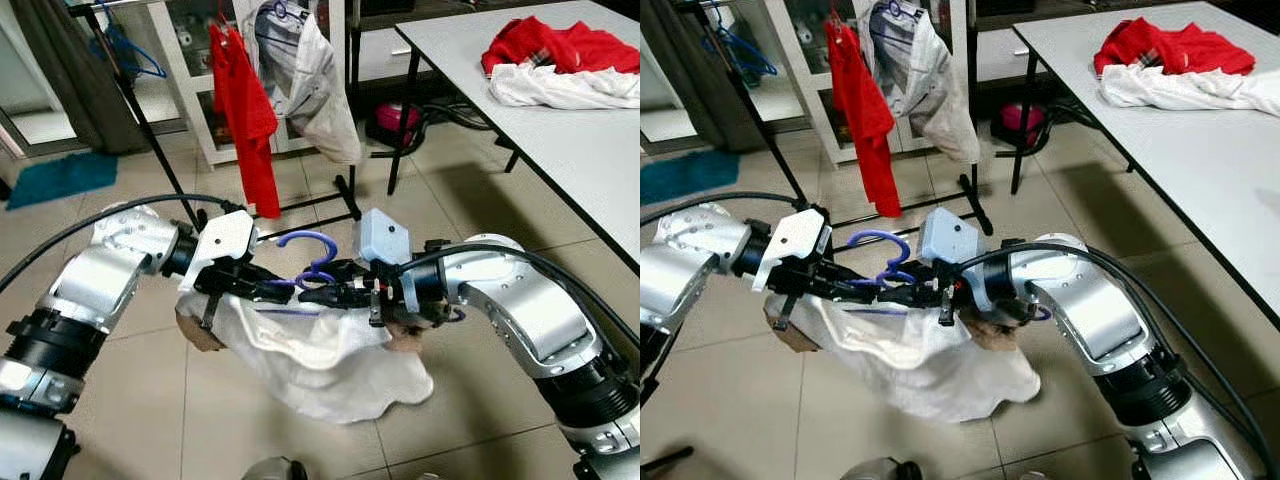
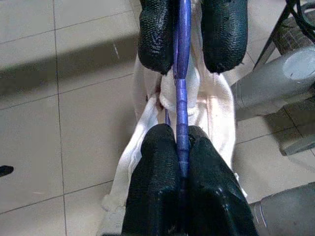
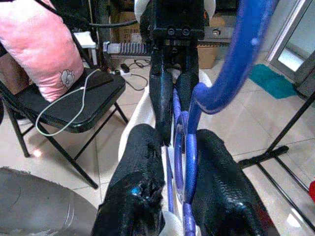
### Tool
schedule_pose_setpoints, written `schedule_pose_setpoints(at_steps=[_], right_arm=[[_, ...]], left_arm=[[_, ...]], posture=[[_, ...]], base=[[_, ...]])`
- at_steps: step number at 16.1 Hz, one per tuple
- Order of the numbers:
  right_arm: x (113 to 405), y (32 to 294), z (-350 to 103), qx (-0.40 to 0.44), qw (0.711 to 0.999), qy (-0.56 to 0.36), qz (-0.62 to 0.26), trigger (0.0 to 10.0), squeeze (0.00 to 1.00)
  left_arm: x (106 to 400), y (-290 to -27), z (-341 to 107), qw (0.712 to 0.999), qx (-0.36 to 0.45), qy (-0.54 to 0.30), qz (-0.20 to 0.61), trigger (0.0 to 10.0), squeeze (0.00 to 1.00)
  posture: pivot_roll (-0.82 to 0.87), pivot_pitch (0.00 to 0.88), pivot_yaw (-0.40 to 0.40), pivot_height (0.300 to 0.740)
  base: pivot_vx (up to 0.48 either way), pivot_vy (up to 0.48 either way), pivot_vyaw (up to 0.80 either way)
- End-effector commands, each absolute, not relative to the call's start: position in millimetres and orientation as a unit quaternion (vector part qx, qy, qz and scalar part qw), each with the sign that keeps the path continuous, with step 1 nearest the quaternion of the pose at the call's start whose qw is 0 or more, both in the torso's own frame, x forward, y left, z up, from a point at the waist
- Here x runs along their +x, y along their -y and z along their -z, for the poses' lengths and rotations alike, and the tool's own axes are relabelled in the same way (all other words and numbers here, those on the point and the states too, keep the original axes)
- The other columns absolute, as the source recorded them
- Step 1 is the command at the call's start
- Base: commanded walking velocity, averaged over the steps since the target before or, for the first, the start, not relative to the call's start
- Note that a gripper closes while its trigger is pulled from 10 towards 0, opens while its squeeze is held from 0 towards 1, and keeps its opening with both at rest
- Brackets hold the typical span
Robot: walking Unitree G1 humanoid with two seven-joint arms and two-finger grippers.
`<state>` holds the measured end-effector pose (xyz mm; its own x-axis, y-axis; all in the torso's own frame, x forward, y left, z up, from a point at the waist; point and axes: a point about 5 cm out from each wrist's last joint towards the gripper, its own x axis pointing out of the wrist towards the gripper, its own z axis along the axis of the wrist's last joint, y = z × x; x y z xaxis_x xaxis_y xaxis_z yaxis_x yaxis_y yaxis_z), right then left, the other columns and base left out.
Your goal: Hang hanger
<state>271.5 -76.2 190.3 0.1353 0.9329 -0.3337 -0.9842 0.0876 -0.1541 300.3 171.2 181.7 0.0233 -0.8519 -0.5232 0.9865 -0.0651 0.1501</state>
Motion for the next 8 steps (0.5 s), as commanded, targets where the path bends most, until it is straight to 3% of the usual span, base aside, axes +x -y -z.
schedule_pose_setpoints(at_steps=[1, 2, 5, 8], right_arm=[[272, 72, -200, -0.170, 0.727, -0.052, -0.663, 10.0, 1.00], [272, 74, -200, -0.170, 0.729, -0.050, -0.661, 10.0, 1.00], [279, 97, -215, -0.153, 0.773, -0.031, -0.615, 10.0, 1.00], [281, 116, -220, -0.141, 0.807, -0.028, -0.573, 10.0, 1.00]], left_arm=[[301, -177, -186, 0.686, 0.250, -0.127, 0.671, 0.0, 0.00], [302, -179, -184, 0.692, 0.252, -0.130, 0.664, 0.0, 0.00], [306, -194, -175, 0.738, 0.255, -0.144, 0.607, 0.0, 0.00], [303, -198, -173, 0.753, 0.244, -0.144, 0.593, 0.0, 0.00]], posture=[[-0.09, 0.000, 0.107, 0.740], [-0.09, 0.000, 0.106, 0.740], [-0.09, 0.000, 0.100, 0.740], [-0.09, 0.000, 0.095, 0.740]], base=[[0.000, 0.000, 0.00], [0.000, 0.000, 0.00], [0.000, 0.000, 0.00], [0.000, 0.000, 0.00]])
